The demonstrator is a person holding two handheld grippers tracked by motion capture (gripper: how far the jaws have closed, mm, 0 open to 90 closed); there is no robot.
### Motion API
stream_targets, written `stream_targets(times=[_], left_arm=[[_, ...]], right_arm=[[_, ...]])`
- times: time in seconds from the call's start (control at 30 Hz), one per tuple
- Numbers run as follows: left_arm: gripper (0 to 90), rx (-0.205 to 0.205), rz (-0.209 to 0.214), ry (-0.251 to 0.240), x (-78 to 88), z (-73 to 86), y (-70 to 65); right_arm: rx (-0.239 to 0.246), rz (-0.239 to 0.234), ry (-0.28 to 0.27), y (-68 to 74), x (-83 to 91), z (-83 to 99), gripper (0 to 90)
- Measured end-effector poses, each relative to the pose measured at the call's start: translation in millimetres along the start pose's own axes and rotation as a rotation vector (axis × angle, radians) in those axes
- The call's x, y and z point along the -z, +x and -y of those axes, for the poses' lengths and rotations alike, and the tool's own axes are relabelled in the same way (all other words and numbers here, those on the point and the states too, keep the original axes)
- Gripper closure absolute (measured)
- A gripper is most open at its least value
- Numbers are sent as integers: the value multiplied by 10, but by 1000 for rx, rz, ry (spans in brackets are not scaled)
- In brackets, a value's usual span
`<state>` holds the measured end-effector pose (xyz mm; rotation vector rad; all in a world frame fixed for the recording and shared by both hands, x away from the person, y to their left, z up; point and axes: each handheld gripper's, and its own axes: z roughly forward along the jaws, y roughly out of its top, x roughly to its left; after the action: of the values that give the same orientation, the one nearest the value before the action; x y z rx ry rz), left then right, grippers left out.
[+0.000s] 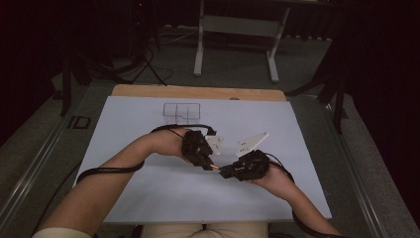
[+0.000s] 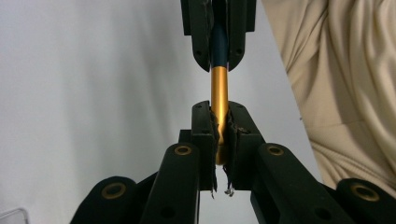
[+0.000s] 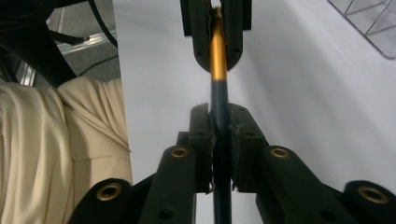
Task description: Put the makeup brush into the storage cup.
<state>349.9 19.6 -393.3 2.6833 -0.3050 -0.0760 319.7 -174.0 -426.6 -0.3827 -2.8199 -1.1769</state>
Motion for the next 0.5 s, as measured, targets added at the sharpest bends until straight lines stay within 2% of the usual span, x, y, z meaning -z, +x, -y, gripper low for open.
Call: stream_targets(times=[0.17, 0.4, 0.5], left_arm=[[846, -2, 3, 10, -28, -14, 3], [843, -4, 7, -1, -49, 2, 5], [833, 16, 10, -22, -52, 24, 19]], right_arm=[[14, 3, 2, 10, -21, -35, 820], [20, 1, 21, 16, -42, -36, 830], [19, 3, 19, 12, -39, -24, 831]])
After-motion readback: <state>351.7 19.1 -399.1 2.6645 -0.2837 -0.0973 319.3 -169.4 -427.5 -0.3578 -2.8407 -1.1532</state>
